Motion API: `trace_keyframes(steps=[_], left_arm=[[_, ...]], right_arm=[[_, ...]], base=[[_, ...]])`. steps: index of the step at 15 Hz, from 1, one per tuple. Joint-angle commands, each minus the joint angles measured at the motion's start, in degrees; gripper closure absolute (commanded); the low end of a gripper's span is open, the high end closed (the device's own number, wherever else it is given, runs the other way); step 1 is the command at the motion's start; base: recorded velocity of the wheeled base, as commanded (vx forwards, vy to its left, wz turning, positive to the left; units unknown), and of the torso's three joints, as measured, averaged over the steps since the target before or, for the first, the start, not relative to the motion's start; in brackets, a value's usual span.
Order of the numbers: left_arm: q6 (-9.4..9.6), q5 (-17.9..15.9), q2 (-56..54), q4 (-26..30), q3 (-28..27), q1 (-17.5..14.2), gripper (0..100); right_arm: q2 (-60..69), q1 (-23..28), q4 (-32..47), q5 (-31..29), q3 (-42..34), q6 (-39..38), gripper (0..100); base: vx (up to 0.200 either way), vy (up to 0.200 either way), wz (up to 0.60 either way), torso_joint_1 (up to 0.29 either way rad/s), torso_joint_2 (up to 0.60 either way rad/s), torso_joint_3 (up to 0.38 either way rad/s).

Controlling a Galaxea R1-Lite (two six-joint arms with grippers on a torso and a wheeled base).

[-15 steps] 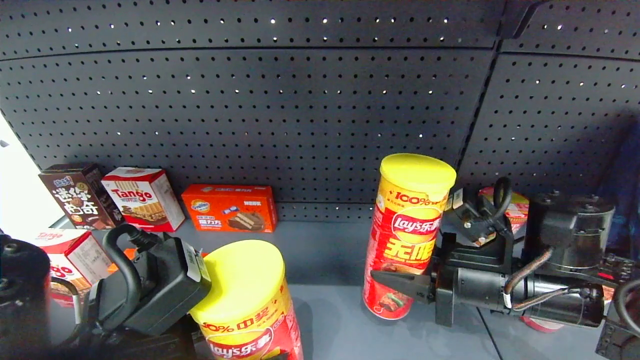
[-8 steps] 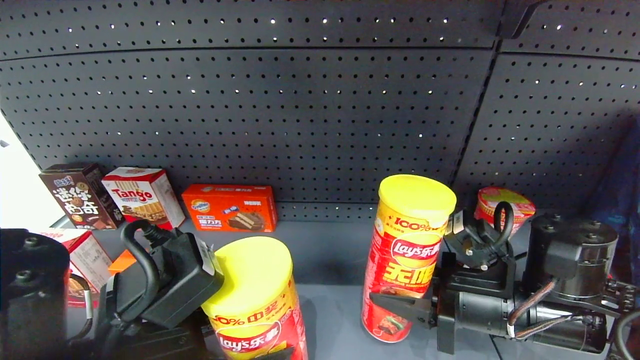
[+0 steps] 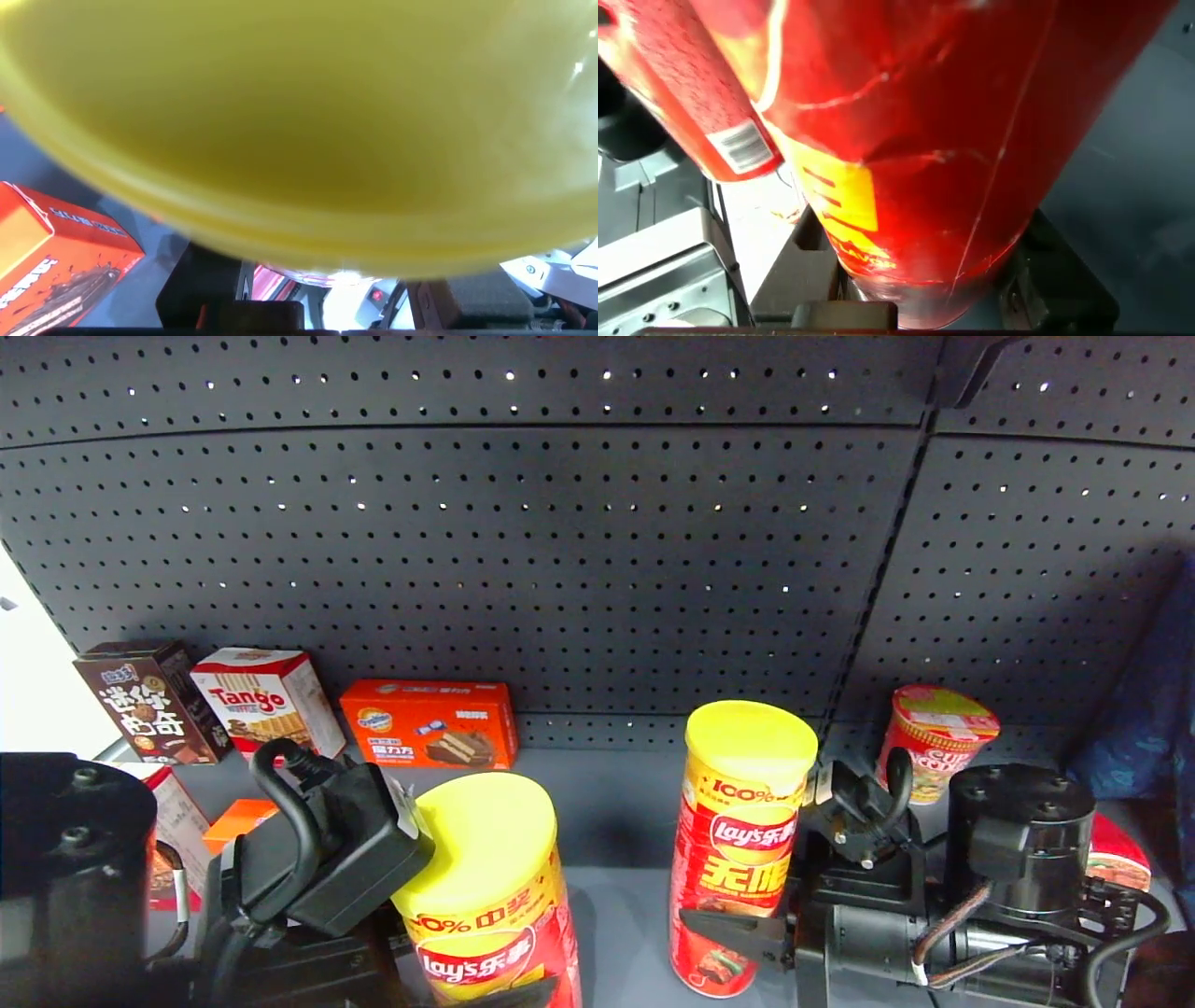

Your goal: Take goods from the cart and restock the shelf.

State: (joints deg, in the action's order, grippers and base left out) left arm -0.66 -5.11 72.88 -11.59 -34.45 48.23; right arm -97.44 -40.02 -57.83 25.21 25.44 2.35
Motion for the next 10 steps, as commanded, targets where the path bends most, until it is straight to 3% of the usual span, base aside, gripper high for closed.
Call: trace_keyframes(steps=[1, 10], left_arm=[[-0.04, -0.08, 0.16, -0.01, 0.00, -0.06, 100], [-0.04, 0.01, 0.51, -0.01, 0.00, -0.06, 100]], right_arm=[[-2.14, 0.12, -0.44, 0.10, 0.13, 0.02, 100], [-5.83, 0.21, -2.46, 0.19, 1.45, 0.11, 100]], base=[[0.000, 0.000, 0.00, 0.000, 0.00, 0.000], [0.000, 0.000, 0.00, 0.000, 0.00, 0.000]])
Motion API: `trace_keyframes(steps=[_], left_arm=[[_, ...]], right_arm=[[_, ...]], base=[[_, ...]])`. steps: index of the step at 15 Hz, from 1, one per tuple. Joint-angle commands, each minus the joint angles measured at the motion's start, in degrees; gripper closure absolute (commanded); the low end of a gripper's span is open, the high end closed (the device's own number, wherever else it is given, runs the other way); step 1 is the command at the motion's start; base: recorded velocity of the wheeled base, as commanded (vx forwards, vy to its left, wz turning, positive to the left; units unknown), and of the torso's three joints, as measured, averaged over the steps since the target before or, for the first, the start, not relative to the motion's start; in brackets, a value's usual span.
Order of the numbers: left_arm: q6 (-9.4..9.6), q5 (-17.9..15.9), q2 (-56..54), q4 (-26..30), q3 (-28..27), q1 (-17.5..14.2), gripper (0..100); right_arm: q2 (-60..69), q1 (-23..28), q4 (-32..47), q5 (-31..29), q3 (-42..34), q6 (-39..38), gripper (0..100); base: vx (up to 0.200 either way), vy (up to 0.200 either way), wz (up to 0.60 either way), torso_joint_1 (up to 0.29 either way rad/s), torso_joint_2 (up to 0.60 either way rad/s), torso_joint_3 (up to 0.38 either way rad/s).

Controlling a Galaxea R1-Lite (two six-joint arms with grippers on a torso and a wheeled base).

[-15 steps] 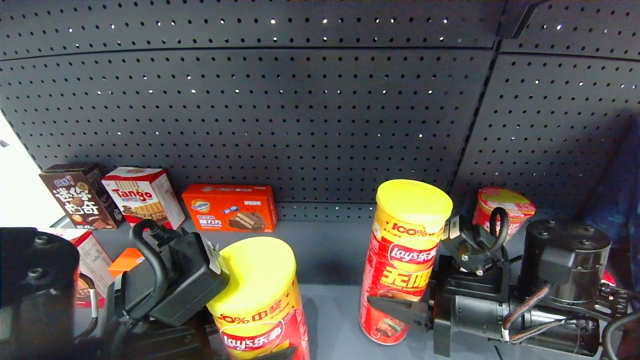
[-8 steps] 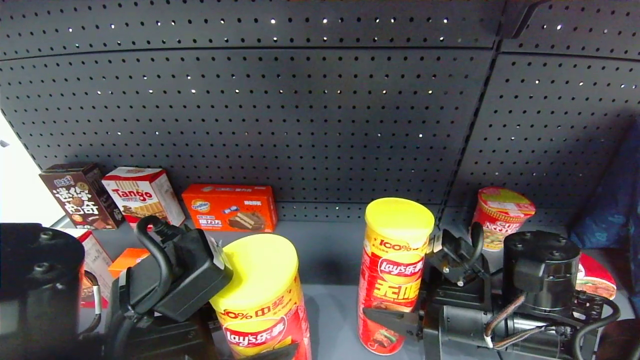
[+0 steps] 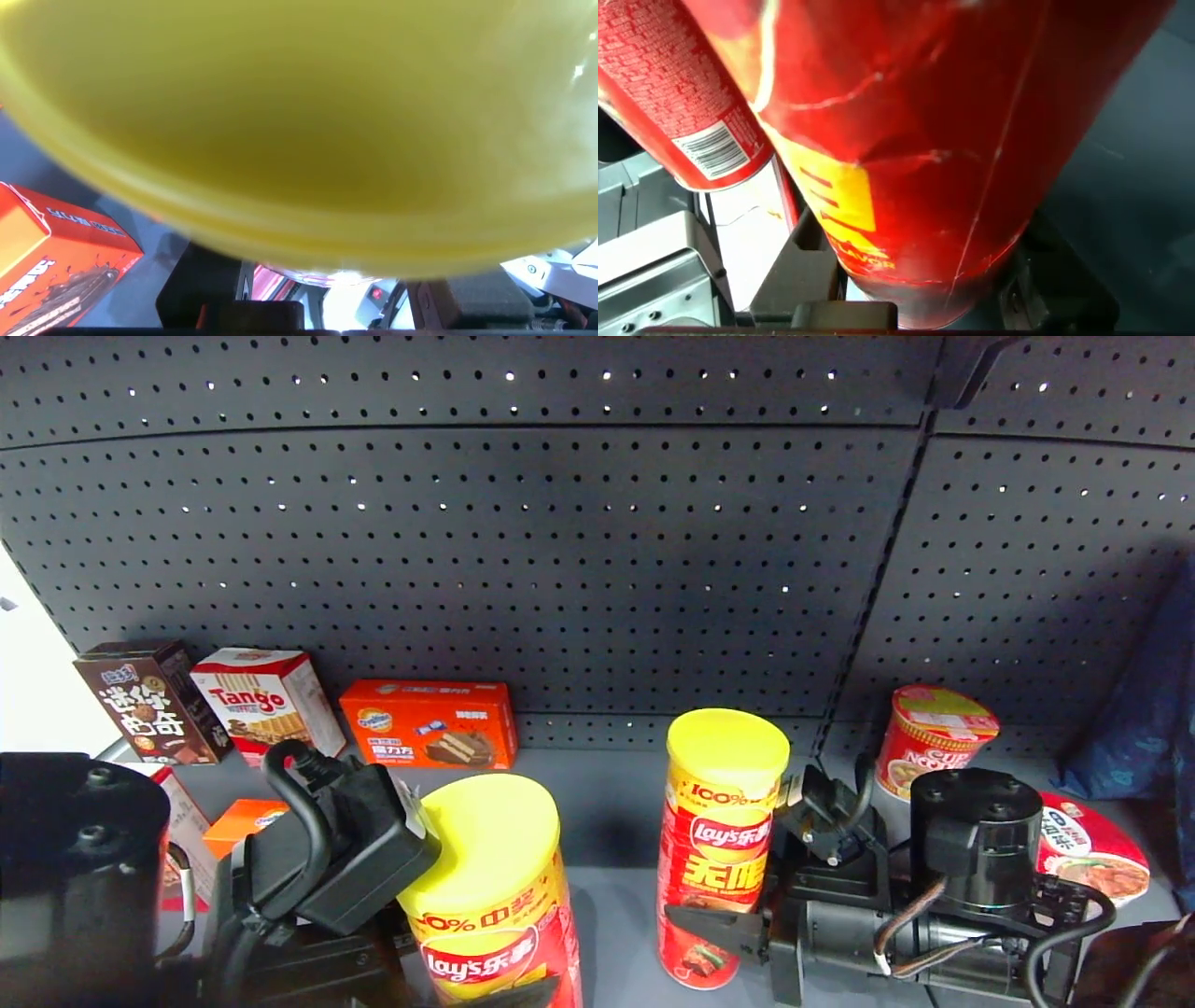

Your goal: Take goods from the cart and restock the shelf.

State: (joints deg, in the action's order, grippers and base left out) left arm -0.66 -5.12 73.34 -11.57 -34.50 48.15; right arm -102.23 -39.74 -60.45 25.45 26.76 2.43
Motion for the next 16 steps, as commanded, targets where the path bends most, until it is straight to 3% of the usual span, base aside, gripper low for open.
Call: trace_keyframes(steps=[1, 2, 16], left_arm=[[-0.04, -0.07, 0.05, -0.03, 0.05, 0.01, 100], [-0.04, 0.02, 0.05, -0.03, 0.05, 0.01, 100], [-0.04, 0.02, -0.04, -0.03, 1.10, 0.10, 100]], right_arm=[[-1.22, -0.07, 0.16, -0.05, 0.05, 0.12, 100], [-1.22, -0.16, 0.16, -0.05, -0.04, 0.21, 0], [2.39, -1.13, 0.25, -0.32, -3.82, 0.56, 0]], base=[[0.000, 0.000, 0.00, 0.000, 0.00, 0.000], [0.000, 0.000, 0.00, 0.000, 0.00, 0.000], [0.000, 0.000, 0.00, 0.000, 0.00, 0.000]])
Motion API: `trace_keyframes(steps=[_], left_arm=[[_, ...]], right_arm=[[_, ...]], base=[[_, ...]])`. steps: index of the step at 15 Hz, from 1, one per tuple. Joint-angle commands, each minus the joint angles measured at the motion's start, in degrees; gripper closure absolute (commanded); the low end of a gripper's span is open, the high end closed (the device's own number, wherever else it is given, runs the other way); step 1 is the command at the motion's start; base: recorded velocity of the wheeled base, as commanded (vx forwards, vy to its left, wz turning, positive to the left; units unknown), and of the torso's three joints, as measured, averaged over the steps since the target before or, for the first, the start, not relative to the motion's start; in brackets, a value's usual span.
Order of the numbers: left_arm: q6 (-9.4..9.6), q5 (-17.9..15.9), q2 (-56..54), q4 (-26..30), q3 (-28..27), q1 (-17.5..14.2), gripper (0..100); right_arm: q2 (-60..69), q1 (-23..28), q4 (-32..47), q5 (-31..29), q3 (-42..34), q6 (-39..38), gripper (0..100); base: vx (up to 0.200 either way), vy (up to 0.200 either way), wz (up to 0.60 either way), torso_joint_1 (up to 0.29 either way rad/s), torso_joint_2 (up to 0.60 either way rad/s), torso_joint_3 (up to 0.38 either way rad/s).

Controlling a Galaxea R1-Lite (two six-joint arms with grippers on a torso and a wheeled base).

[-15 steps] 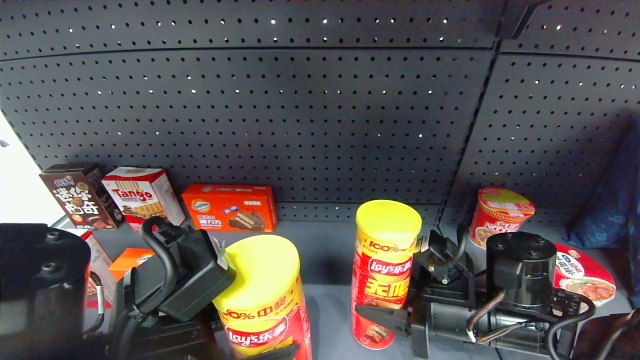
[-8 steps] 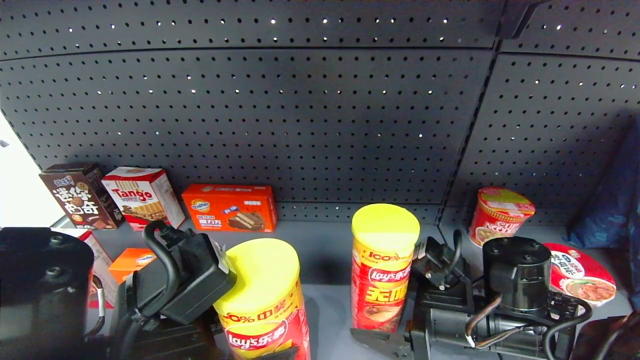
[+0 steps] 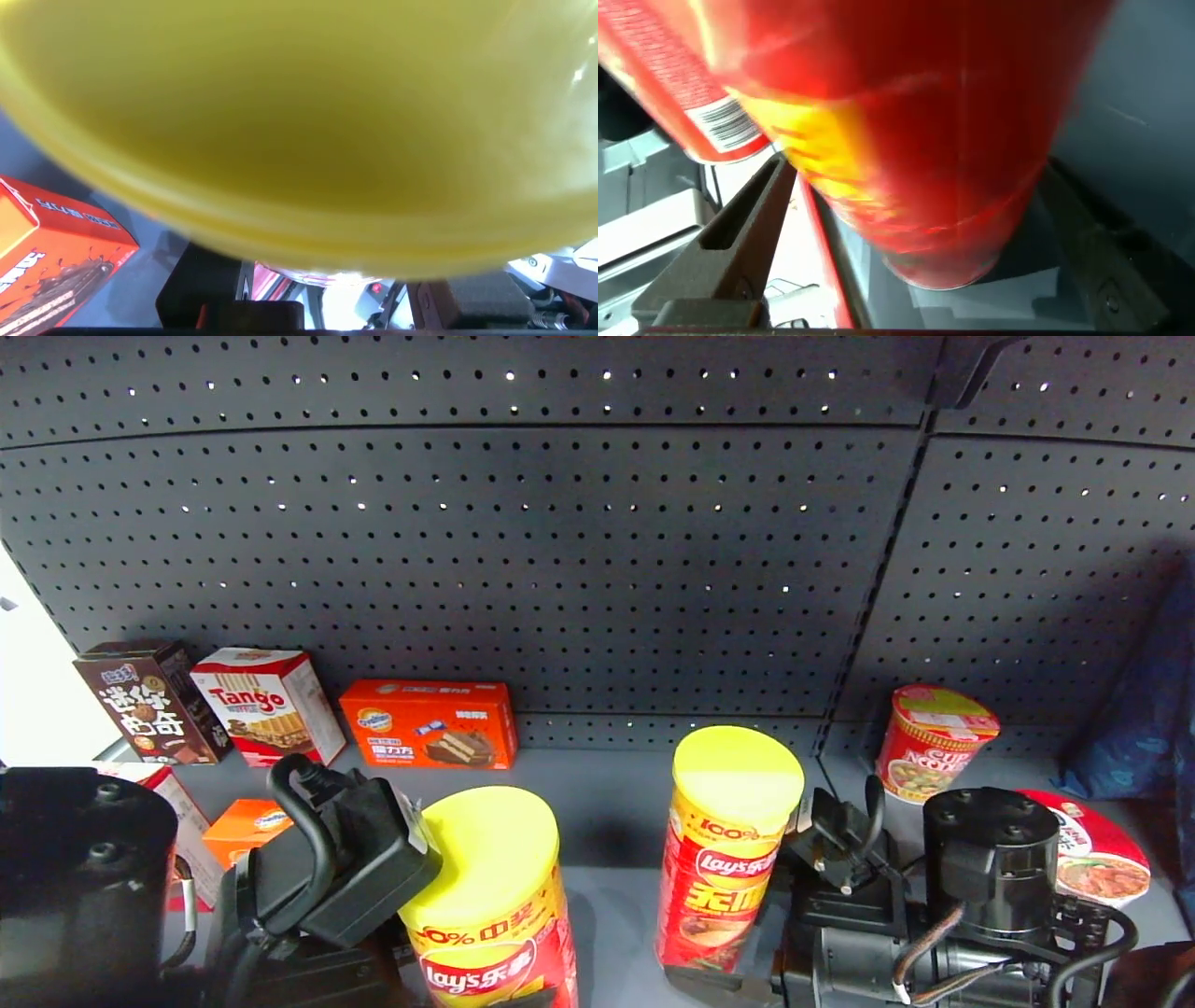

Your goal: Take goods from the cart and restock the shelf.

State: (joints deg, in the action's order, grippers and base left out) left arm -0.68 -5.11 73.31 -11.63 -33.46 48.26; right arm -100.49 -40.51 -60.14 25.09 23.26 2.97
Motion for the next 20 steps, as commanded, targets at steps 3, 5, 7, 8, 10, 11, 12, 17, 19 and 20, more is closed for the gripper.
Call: trace_keyframes(steps=[3, 5, 7, 8, 10, 11, 12, 17, 19, 20], left_arm=[[-0.02, 0.01, -0.10, 0.03, 0.06, -0.01, 100], [-0.02, 0.01, -0.10, 0.03, 0.42, -0.01, 100], [-0.02, 0.01, -0.10, 0.03, 0.86, -0.01, 100], [-0.02, 0.01, -0.10, 0.03, 0.86, -0.01, 100], [-0.02, -0.08, -0.10, 0.03, 0.59, -0.01, 100], [-0.02, -0.08, -0.01, -0.06, 0.24, -0.01, 100], [-0.02, -0.08, -0.01, -0.06, 0.15, -0.01, 100], [-0.02, -0.08, 0.69, 0.03, -2.84, -0.10, 100], [-0.02, 0.01, 1.48, -0.06, -3.89, -0.19, 100], [-0.02, 0.01, 1.66, -0.06, -4.42, -0.19, 100]], right_arm=[[1.70, -0.27, -0.07, -0.13, -1.99, 0.19, 0], [2.66, 0.61, -0.07, -0.22, -2.08, 0.19, 0], [4.42, 2.89, 0.02, -0.22, -2.25, 0.19, 0], [5.39, 3.77, 0.02, 0.05, -2.43, 0.19, 0], [7.32, 3.86, 0.02, 0.22, -2.61, 0.10, 0], [9.70, 3.33, 0.81, 0.14, -3.13, 0.10, 0], [10.40, 3.16, 0.90, 0.05, -3.31, 0.10, 0], [16.02, 3.16, 3.62, -0.04, -4.45, 0.10, 0], [19.01, 2.98, 6.96, -0.04, -4.28, 0.19, 0], [21.56, 2.54, 10.39, -0.13, -3.66, 0.19, 0]], base=[[0.000, 0.000, 0.00, 0.000, 0.00, 0.000], [0.000, 0.000, 0.00, 0.000, 0.00, 0.000], [0.000, 0.000, 0.00, 0.000, 0.00, 0.000], [0.000, 0.000, 0.00, 0.000, 0.00, 0.000], [0.000, 0.000, 0.00, 0.000, 0.00, 0.000], [0.000, 0.000, 0.00, 0.000, 0.00, 0.000], [0.000, 0.000, 0.00, 0.000, 0.00, 0.000], [0.000, 0.000, 0.00, 0.000, 0.00, 0.000], [0.000, 0.000, 0.00, 0.000, 0.00, 0.000], [0.000, 0.000, 0.00, 0.000, 0.00, 0.000]])
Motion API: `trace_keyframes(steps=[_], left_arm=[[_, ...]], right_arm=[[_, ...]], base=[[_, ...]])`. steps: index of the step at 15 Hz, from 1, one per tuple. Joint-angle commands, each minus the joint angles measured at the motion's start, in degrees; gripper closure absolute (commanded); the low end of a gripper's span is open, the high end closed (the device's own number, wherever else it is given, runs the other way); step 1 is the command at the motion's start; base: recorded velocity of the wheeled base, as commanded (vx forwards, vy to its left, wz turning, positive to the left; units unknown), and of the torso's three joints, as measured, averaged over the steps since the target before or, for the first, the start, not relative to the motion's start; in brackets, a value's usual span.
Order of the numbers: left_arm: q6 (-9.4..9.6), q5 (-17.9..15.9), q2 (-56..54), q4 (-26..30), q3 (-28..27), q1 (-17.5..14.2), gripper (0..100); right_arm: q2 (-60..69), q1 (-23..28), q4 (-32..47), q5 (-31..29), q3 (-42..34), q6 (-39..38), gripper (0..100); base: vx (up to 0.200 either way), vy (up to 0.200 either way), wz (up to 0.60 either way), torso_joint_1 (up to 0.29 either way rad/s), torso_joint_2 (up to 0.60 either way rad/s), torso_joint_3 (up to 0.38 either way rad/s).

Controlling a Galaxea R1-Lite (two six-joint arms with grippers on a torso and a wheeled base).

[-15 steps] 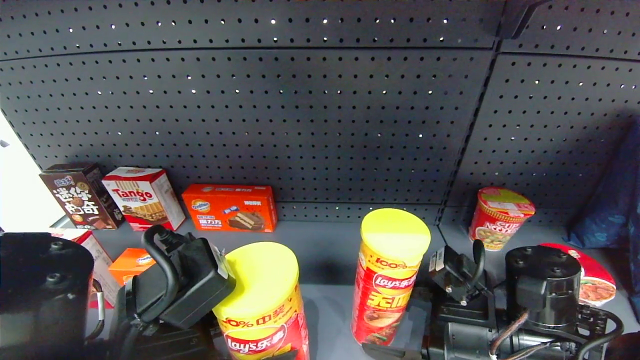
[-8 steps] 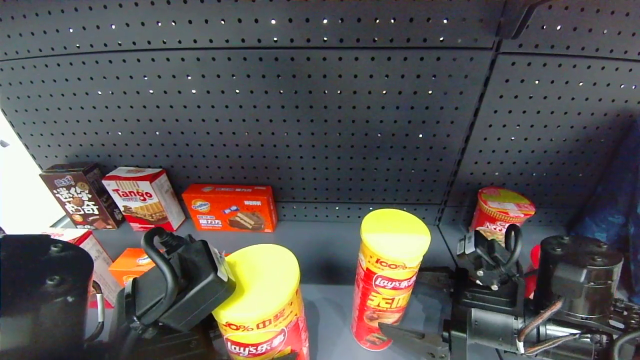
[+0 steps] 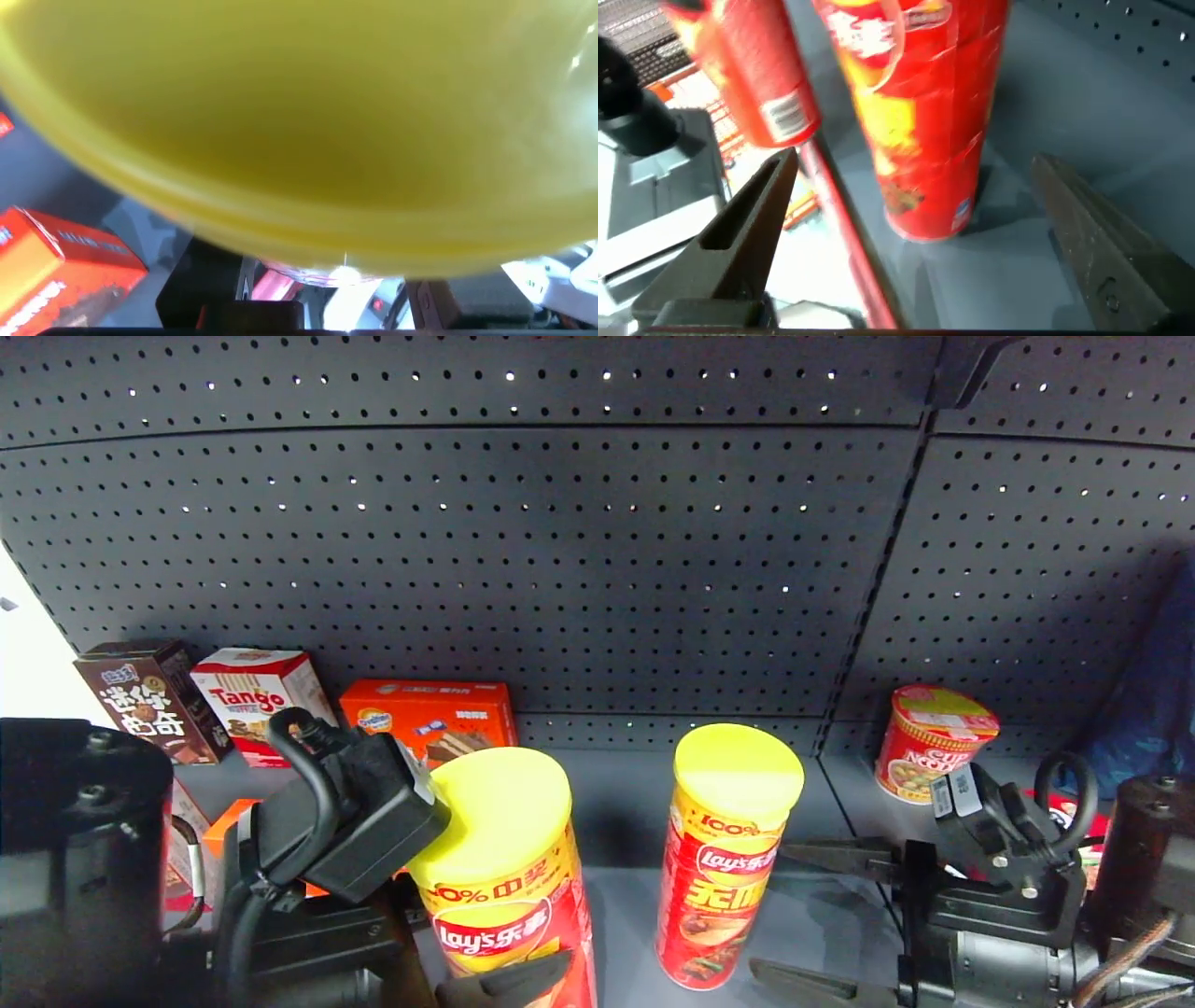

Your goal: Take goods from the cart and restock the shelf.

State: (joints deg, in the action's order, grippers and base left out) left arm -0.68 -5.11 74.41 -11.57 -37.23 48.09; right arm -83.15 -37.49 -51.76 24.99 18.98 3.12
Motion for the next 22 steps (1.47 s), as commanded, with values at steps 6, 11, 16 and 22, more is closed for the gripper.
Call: trace_keyframes(steps=[6, 11, 16, 22], left_arm=[[0.68, -0.17, 1.09, -0.03, -1.88, -2.48, 100], [5.87, -1.04, 6.62, -0.03, -9.09, -8.10, 100], [5.96, -2.27, 15.06, -0.21, -17.35, -9.33, 100], [5.96, -3.24, 21.48, -2.85, -20.16, -10.91, 100]], right_arm=[[16.79, -0.83, 18.63, -0.29, 4.31, -0.04, 0], [21.36, -0.92, 21.61, -5.13, 5.01, -0.31, 0], [25.06, -0.39, 25.31, -9.70, 6.42, -0.57, 0], [24.97, 2.86, 25.31, -10.40, 8.79, -3.12, 0]], base=[[0.000, 0.000, 0.00, 0.000, 0.00, 0.000], [0.000, 0.000, 0.00, 0.000, 0.00, 0.000], [0.000, 0.000, 0.00, 0.000, 0.00, 0.000], [0.000, 0.000, 0.00, 0.000, 0.00, 0.000]])
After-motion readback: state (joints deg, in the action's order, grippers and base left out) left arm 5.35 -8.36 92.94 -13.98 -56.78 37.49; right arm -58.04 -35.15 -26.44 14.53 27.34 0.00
